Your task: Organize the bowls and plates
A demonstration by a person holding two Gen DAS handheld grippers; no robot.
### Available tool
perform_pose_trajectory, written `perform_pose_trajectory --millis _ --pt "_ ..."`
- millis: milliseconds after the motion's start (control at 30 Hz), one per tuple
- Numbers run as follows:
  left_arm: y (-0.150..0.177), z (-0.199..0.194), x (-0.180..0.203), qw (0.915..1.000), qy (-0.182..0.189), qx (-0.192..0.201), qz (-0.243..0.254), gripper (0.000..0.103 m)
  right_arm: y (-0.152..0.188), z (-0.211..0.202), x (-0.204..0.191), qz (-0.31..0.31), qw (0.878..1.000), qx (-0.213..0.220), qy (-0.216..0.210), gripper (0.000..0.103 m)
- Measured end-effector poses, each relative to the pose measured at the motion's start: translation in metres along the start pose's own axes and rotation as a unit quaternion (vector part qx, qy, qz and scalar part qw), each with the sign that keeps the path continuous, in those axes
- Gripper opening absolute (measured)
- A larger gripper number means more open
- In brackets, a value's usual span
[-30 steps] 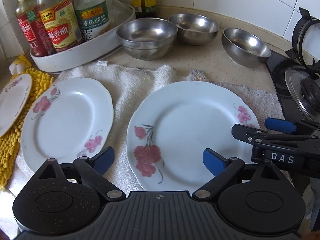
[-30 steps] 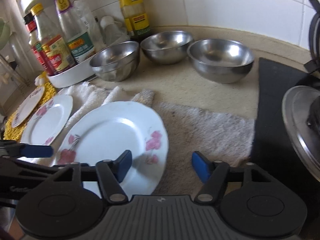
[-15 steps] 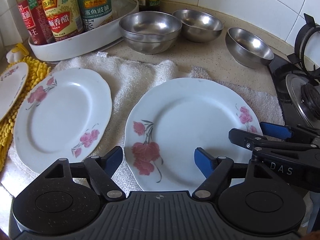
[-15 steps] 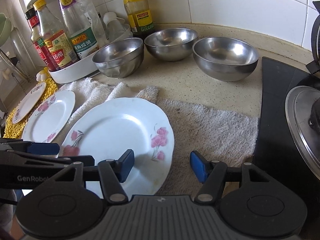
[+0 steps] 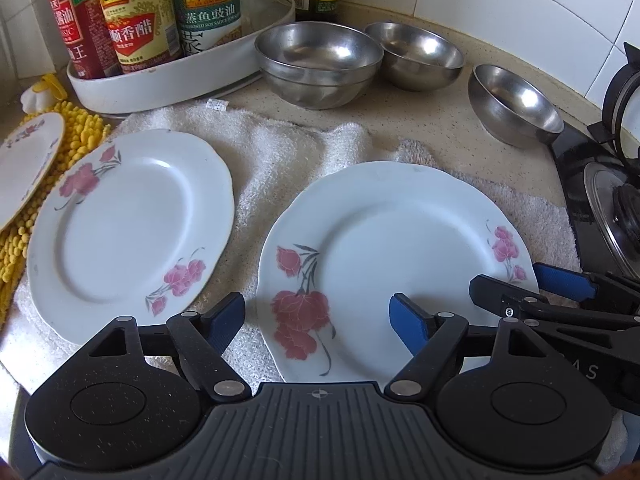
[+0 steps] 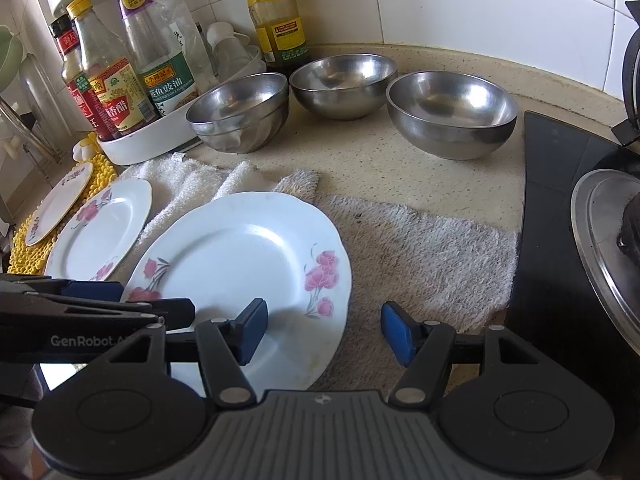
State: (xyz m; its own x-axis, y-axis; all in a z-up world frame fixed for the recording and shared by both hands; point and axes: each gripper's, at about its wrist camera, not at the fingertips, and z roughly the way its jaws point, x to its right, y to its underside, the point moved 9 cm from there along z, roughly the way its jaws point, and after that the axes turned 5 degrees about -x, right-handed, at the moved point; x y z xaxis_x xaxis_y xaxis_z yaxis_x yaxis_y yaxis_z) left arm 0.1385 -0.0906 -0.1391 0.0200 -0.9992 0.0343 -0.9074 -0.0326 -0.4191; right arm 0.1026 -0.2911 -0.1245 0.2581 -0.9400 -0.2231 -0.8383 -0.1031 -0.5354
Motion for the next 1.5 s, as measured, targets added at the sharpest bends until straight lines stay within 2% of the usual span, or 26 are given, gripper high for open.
perform_pose_trajectory --millis 433,533,600,733,833,1067,1233,1300,1400,1500 --pt "0.001 0.001 -0.003 1.0000 -0.001 0.003 -0.001 0.085 0.002 -0.002 -0.002 0.003 1.000 -0.003 -0.005 0.064" --pt "0.002 0.001 -0.004 1.0000 0.005 0.002 -0.006 0.084 0.003 -0.004 -0.007 0.003 1.000 -0.007 -0.026 0.049" --pt "0.003 0.001 -0.001 0.9998 0.018 0.000 -0.005 0.081 0.003 -0.003 -0.009 0.004 1.000 -0.008 -0.029 0.049" --pt "0.004 0.000 0.001 0.9999 0.016 -0.001 0.000 0.081 0.006 -0.004 -0.010 0.005 0.999 -0.012 -0.032 0.050" --pt "0.006 -0.001 0.002 0.9999 0.014 -0.001 0.004 0.080 0.005 -0.007 -0.009 0.021 0.998 -0.014 -0.051 0.051" --pt "0.006 -0.007 0.005 0.9997 0.022 0.006 0.005 0.082 0.004 -0.019 -0.004 0.033 0.998 -0.001 -0.061 0.051" --pt "0.007 -0.005 0.015 0.9993 0.032 0.004 0.019 0.084 0.010 -0.023 0.003 0.044 0.997 -0.004 -0.059 0.051" --pt "0.007 -0.005 0.018 0.9992 0.029 0.006 0.026 0.084 0.009 -0.029 0.006 0.042 0.997 0.008 -0.057 0.051" --pt "0.006 -0.009 0.024 0.9985 0.038 0.017 0.036 0.085 0.009 -0.030 0.009 0.026 0.999 0.009 -0.042 0.051" --pt "0.006 -0.007 0.029 0.9974 0.057 0.011 0.042 0.085 0.013 -0.028 0.017 0.012 1.000 0.000 -0.013 0.051"
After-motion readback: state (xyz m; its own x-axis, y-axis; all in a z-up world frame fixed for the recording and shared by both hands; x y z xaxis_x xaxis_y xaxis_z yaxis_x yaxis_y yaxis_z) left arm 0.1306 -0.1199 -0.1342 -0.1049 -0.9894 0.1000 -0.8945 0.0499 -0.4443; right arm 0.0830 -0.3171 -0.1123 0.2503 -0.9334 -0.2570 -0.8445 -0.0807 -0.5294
